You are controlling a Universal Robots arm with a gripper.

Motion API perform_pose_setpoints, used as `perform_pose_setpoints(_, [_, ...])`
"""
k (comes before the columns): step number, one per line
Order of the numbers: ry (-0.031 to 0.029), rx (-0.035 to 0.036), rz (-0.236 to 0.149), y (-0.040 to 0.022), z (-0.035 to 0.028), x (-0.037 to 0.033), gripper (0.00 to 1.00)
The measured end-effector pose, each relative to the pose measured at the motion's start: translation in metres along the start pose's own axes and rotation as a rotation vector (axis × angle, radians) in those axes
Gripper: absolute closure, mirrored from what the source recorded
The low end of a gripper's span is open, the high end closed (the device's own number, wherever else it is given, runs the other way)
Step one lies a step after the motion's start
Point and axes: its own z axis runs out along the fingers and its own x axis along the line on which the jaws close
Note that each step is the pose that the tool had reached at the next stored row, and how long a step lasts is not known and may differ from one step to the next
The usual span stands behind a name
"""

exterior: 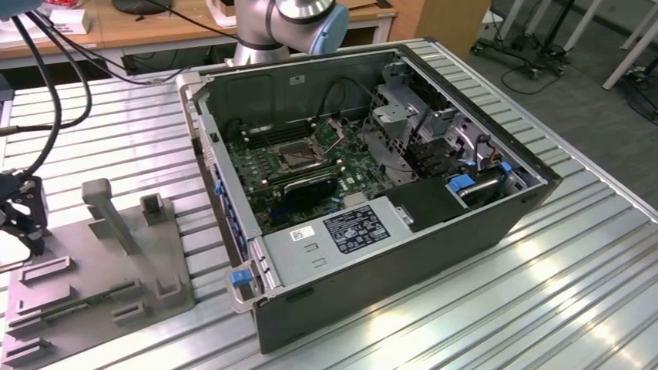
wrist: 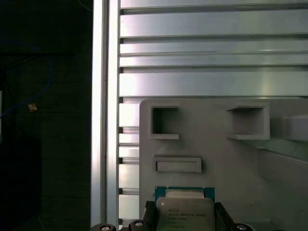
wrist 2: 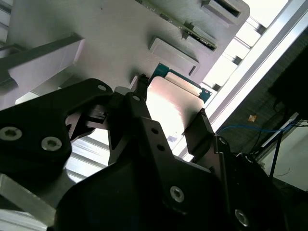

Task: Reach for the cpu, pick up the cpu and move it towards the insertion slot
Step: 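Pick up the cpu and move it towards the insertion slot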

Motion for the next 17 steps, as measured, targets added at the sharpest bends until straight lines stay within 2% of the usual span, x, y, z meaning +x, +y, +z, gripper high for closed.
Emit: perform_pose_setpoints(17, [-0.0023,-0.0002,0.000,-0.0001,-0.0071,0.0006,0.45])
